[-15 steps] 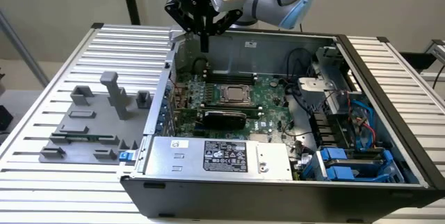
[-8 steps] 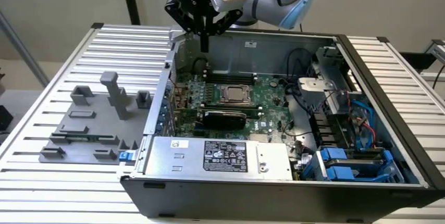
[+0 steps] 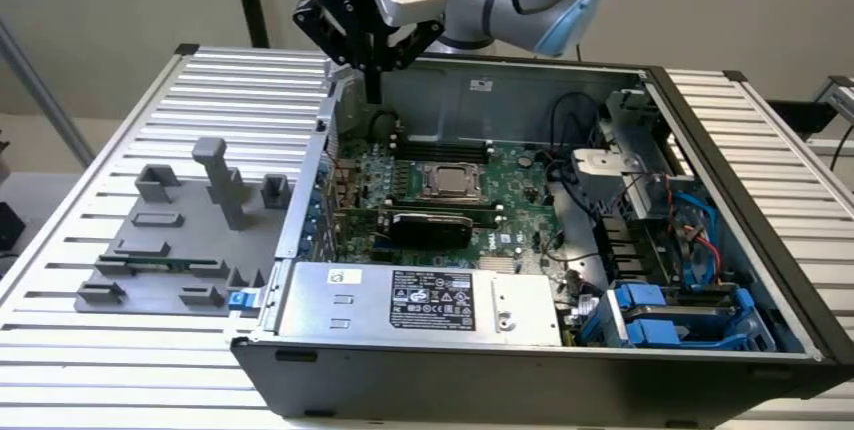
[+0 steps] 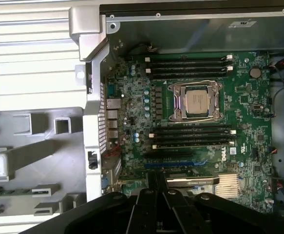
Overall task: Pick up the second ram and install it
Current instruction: 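Reach for the second ram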
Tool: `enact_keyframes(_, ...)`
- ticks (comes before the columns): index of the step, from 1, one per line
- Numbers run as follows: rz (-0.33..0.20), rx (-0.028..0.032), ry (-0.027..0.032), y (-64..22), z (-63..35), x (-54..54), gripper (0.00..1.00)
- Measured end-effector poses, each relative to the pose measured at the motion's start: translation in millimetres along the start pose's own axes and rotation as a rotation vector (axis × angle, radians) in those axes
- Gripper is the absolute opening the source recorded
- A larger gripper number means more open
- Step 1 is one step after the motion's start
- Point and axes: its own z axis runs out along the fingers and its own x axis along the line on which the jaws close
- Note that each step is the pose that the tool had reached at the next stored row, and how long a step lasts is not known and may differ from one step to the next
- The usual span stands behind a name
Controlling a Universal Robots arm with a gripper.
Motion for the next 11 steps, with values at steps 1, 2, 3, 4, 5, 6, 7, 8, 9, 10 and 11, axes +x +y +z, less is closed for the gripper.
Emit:
enact_keyframes(1, 0.000, 0.0001, 0.0001, -1.6, -0.2, 4.5, 0.11)
enact_keyframes(2, 0.000, 0.0000, 0.0000, -3.3, -0.3, 8.9, 0.11)
enact_keyframes(3, 0.000, 0.0001, 0.0000, -4.9, -0.5, 13.2, 0.11)
enact_keyframes(4, 0.000, 0.0001, 0.0001, -6.5, -0.6, 17.5, 0.11)
enact_keyframes(5, 0.000, 0.0000, 0.0000, -8.1, -0.7, 21.9, 0.11)
enact_keyframes(6, 0.000, 0.0001, 0.0000, -9.8, -0.9, 26.7, 0.11)
enact_keyframes(7, 0.000, 0.0000, 0.0000, -11.2, -1.0, 31.0, 0.11)
enact_keyframes(8, 0.000, 0.0000, 0.0000, -12.8, -1.1, 35.4, 0.11)
enact_keyframes(9, 0.000, 0.0001, 0.0000, -14.3, -1.2, 39.8, 0.11)
enact_keyframes(10, 0.000, 0.0001, 0.0000, -15.8, -1.3, 44.3, 0.11)
enact_keyframes(11, 0.000, 0.0000, 0.0000, -17.2, -1.3, 48.7, 0.11)
